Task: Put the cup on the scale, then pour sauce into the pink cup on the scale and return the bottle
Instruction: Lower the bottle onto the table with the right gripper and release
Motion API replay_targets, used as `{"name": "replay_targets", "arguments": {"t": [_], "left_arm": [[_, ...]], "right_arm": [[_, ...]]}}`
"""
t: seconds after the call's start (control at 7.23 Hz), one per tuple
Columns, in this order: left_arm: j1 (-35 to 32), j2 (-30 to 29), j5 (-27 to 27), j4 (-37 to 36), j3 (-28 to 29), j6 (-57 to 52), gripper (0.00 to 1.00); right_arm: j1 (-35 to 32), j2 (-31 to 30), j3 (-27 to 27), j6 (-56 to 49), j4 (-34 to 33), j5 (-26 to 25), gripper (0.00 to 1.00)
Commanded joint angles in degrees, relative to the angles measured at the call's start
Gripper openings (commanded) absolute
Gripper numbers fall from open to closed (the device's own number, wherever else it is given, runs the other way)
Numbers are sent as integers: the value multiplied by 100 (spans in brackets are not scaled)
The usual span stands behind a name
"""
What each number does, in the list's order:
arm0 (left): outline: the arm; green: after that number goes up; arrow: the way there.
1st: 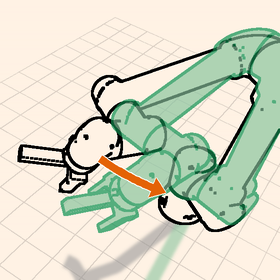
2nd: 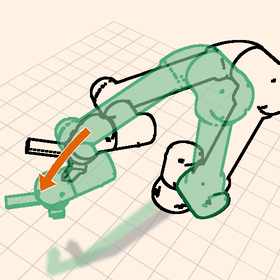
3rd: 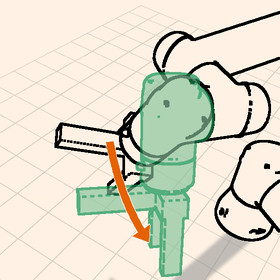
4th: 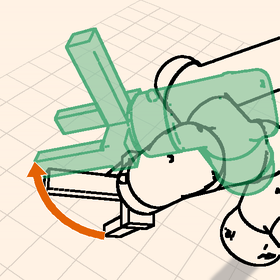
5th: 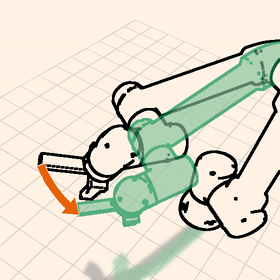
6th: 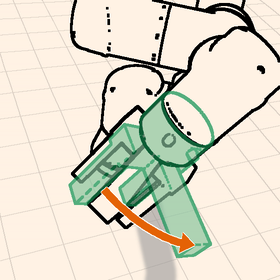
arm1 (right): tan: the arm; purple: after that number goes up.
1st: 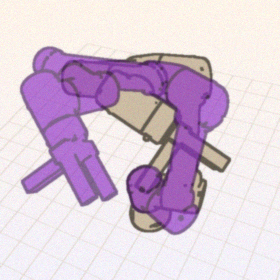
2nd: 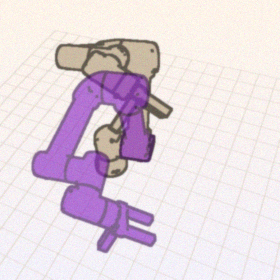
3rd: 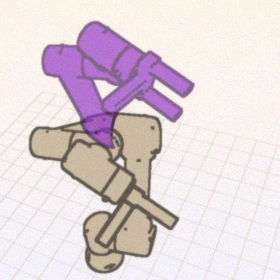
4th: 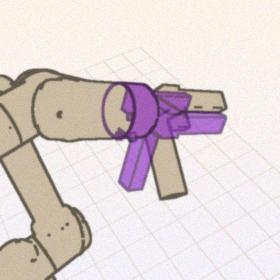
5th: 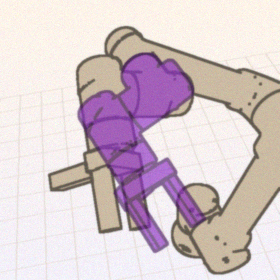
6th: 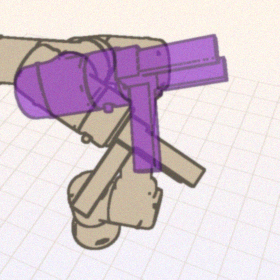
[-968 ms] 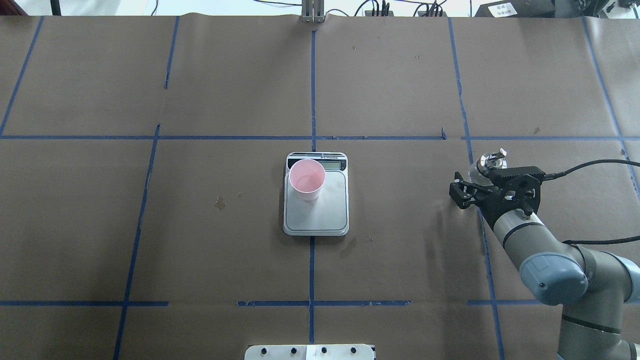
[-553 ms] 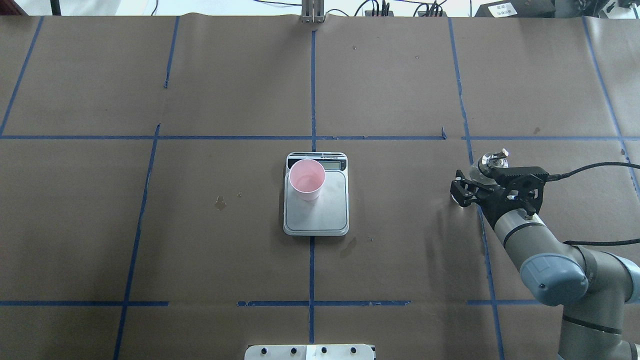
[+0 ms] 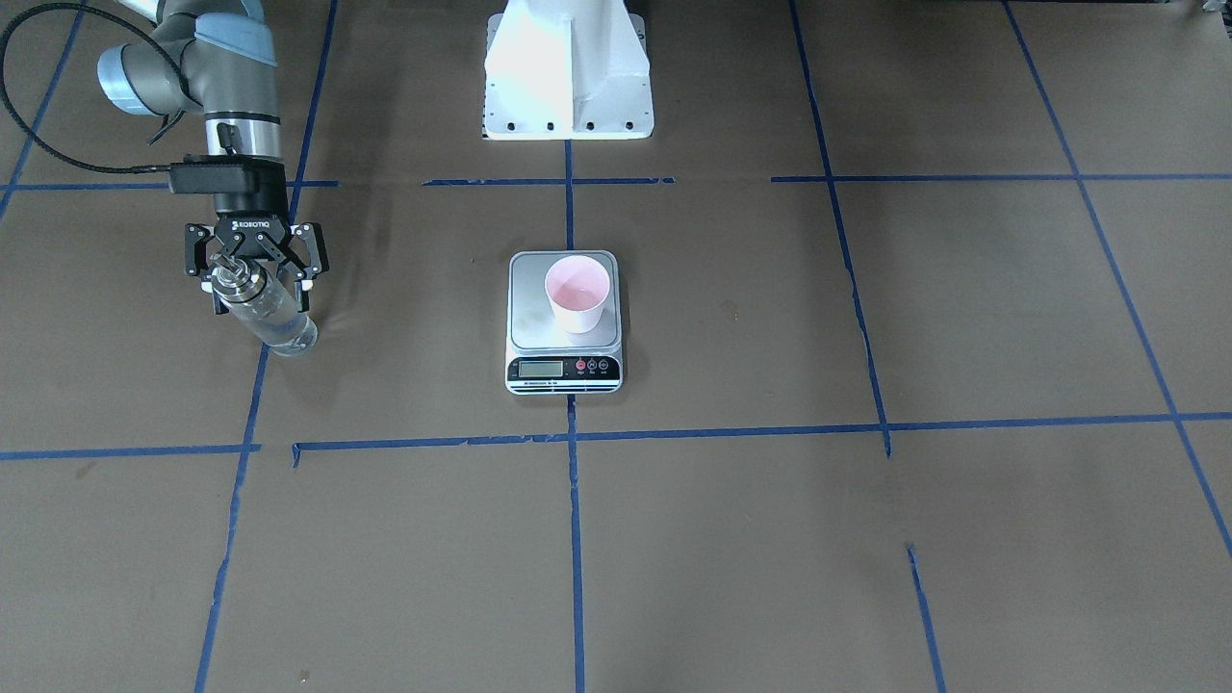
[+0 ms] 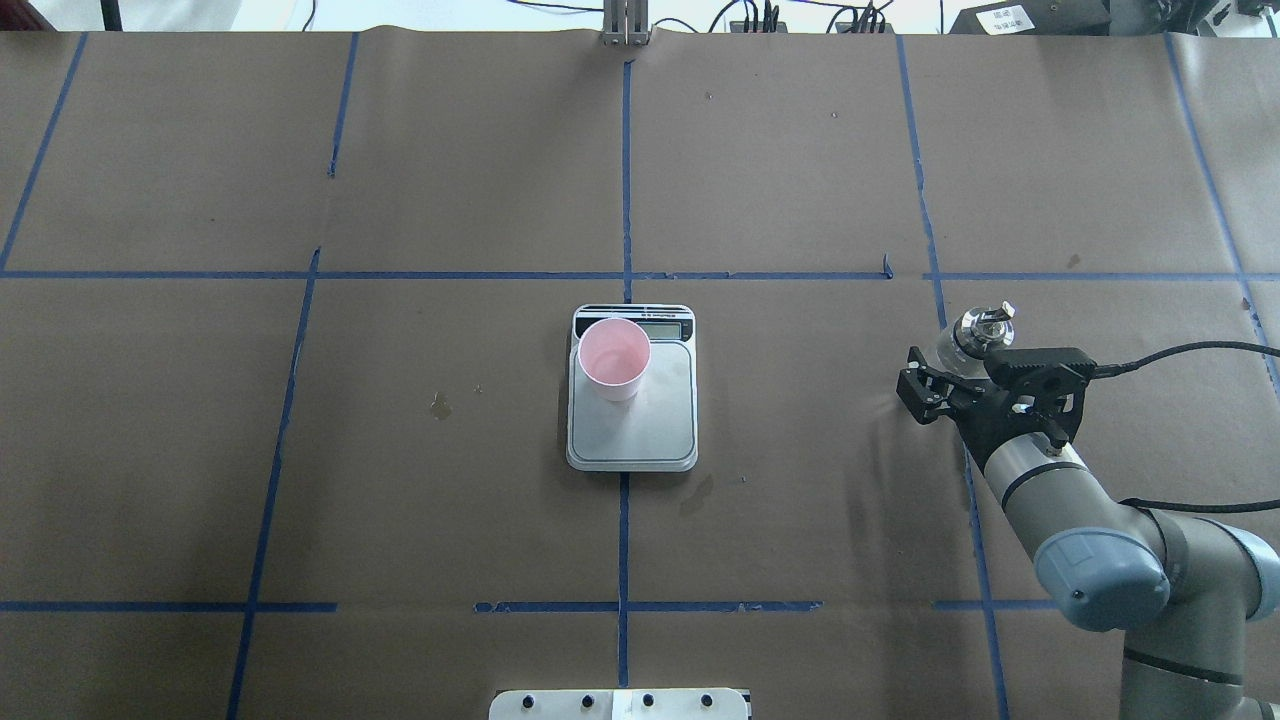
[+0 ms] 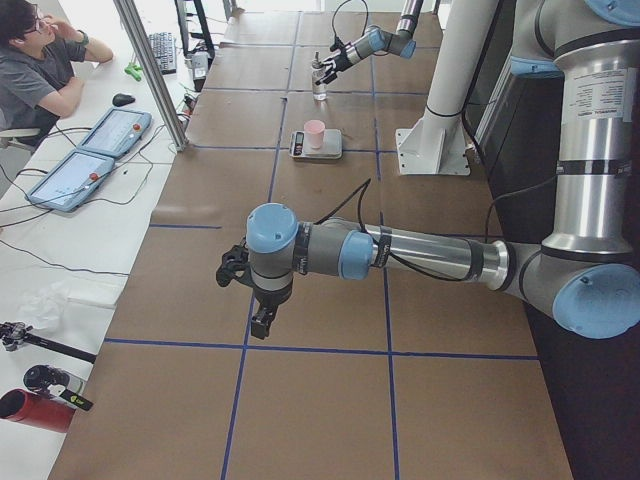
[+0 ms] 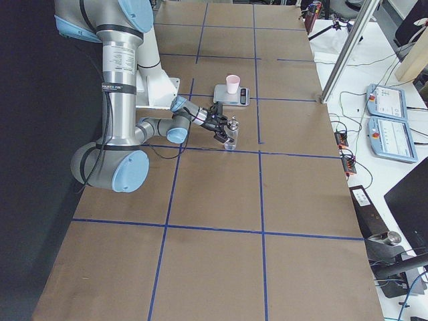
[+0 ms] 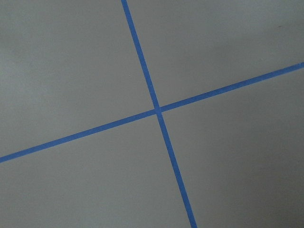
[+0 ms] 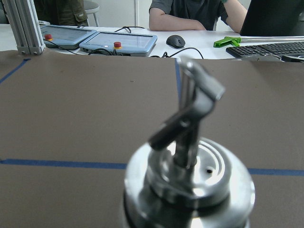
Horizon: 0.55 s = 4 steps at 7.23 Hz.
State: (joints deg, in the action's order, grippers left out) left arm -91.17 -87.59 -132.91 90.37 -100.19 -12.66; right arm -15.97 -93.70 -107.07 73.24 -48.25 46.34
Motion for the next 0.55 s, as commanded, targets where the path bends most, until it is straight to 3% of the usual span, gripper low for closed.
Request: {"name": "replay_targets", "arguments": {"t": [0.0,0.42], "left_arm": [[-6,22,2,7,0,0,100],[-6,31,2,7,8,-9,100]], "right_arm": [[260,-104,-7,67,9,-117,100],[752,-605,-24,173,569,-397,100]]}}
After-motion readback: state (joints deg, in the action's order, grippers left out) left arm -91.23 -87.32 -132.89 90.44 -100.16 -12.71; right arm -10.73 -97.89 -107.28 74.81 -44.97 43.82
